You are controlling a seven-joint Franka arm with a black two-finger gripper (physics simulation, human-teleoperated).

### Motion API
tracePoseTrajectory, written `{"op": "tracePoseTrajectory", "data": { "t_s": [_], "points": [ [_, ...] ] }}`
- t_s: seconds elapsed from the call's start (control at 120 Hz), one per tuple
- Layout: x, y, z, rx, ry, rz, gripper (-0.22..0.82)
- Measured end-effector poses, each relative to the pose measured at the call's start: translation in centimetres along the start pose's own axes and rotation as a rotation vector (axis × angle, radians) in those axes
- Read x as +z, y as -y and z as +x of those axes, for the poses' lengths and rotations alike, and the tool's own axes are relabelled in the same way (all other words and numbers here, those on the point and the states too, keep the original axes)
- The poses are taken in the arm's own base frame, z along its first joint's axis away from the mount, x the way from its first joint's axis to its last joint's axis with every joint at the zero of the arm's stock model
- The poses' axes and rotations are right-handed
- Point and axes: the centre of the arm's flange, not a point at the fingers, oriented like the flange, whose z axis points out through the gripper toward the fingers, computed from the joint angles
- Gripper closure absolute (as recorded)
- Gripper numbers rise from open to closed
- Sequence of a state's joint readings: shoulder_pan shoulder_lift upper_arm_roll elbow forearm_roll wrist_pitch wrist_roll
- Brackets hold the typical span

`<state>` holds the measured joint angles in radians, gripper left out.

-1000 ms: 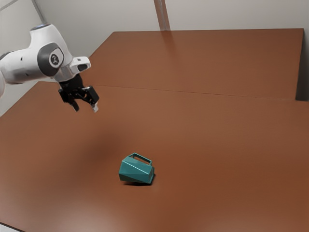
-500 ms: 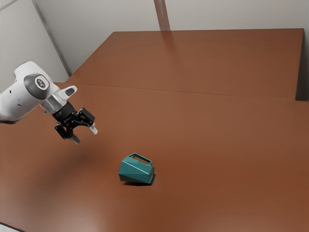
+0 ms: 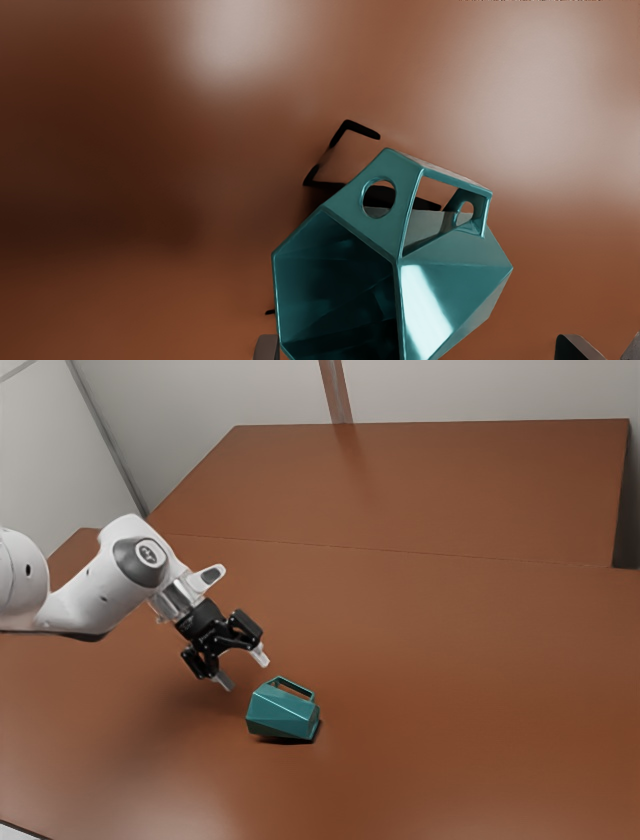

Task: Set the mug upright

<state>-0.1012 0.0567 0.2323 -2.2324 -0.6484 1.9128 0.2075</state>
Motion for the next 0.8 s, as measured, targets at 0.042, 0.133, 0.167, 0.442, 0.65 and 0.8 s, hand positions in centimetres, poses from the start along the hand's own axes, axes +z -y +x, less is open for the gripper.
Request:
{"op": "tracePoseTrajectory", "data": {
  "t_s": [0.042,0.133,0.167,0.442,0.65,0.8],
  "points": [
    [0.1,0.5,0.1,-0.014,-0.002,-0.016,0.0],
    [0.4,1.8,0.3,-0.053,-0.01,-0.065,0.0],
    [0.6,2.1,0.3,-0.063,-0.012,-0.084,0.0],
    [2.8,1.8,0.1,-0.068,-0.018,-0.167,0.0],
    [3.4,0.5,0.0,-0.03,-0.027,-0.184,0.0],
    [4.4,-0.4,0.1,-0.009,-0.024,-0.182,0.02]
  ]
}}
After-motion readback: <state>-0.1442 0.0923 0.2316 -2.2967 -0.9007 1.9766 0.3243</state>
